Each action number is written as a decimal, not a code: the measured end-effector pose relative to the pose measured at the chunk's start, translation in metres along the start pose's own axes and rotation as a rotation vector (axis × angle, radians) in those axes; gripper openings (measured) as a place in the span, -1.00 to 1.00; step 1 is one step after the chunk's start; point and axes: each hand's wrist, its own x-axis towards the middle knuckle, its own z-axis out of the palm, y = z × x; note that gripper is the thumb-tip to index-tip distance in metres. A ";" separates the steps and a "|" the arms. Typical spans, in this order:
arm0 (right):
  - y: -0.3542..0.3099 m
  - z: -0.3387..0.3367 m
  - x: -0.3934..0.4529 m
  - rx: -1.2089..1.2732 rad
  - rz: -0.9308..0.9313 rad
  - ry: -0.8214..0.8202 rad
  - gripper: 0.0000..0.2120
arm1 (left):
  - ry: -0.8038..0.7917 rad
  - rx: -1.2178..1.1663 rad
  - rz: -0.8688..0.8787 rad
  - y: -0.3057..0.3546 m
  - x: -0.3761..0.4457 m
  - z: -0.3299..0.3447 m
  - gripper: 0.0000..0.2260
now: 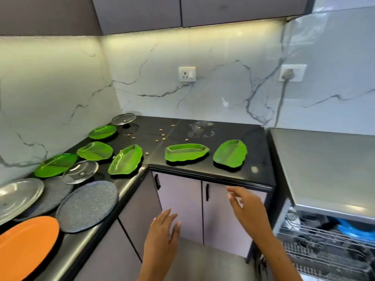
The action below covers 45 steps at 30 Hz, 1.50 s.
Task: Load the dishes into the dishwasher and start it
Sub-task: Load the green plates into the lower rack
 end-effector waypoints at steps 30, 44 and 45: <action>0.087 0.137 0.277 -0.183 0.025 -0.053 -0.88 | -0.096 0.512 0.730 -0.113 0.383 0.139 -0.97; 0.026 0.104 0.171 -0.423 -0.315 0.002 -0.62 | -0.041 0.122 1.202 -0.034 0.340 0.036 -0.77; 0.026 0.092 0.151 -0.446 -0.276 0.056 -0.67 | -0.065 0.052 1.246 -0.020 0.329 0.043 -0.77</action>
